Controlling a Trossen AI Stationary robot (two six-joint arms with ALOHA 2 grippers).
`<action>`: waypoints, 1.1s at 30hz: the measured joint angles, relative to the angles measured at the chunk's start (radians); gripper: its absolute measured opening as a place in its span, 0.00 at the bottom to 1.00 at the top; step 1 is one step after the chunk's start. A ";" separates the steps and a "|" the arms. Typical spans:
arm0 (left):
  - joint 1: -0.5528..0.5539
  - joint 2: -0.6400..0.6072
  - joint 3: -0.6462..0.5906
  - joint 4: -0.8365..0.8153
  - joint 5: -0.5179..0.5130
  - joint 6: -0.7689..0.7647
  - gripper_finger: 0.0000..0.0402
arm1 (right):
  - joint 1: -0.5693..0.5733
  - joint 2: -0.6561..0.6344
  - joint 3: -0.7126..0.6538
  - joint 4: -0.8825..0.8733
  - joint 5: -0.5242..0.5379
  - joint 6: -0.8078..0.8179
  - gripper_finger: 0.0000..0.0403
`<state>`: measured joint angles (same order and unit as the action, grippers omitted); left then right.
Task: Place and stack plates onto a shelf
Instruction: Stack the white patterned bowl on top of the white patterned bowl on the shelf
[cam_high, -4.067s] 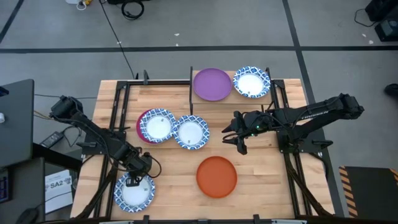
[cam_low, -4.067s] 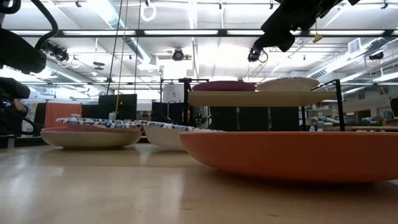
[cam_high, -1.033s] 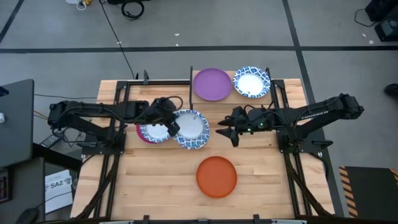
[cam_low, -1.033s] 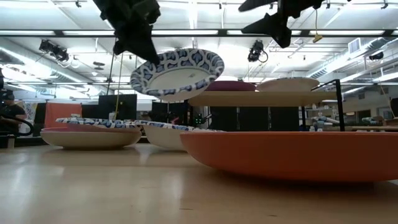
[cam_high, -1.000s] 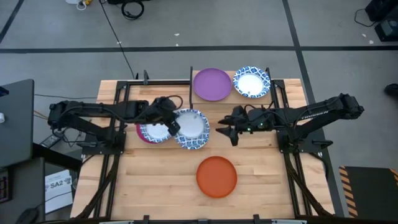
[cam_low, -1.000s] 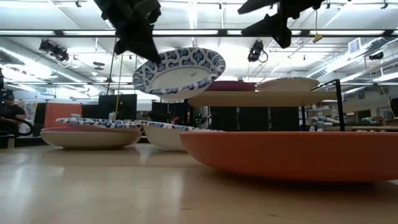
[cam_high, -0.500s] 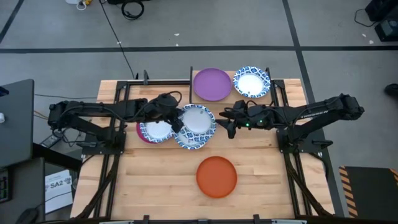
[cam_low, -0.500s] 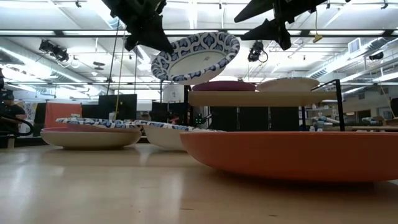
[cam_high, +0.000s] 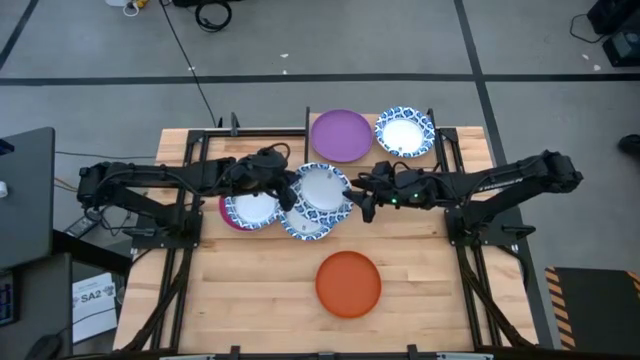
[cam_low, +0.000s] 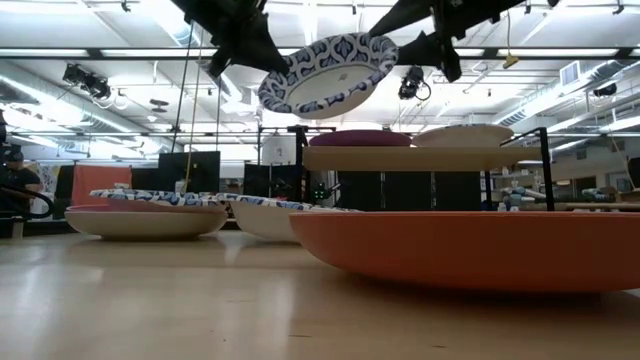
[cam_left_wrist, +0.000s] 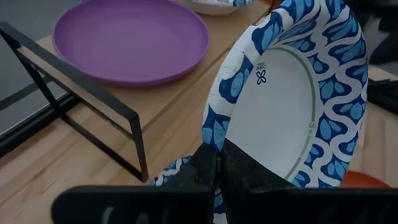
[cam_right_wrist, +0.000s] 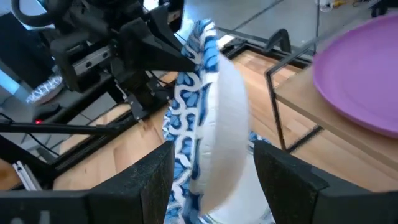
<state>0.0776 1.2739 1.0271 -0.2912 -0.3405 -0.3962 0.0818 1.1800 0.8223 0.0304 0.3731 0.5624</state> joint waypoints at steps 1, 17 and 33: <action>0.000 0.000 0.000 0.005 0.000 0.000 0.03 | 0.000 0.010 0.000 0.007 0.000 -0.010 0.56; 0.000 0.000 0.000 0.002 -0.007 0.023 0.03 | 0.000 0.022 0.000 0.059 0.001 -0.040 0.33; 0.000 0.000 0.000 0.002 -0.007 0.024 0.03 | 0.000 0.021 0.000 0.057 0.004 -0.041 0.16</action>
<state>0.0776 1.2742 1.0275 -0.2893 -0.3477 -0.3721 0.0818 1.2015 0.8223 0.0875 0.3775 0.5217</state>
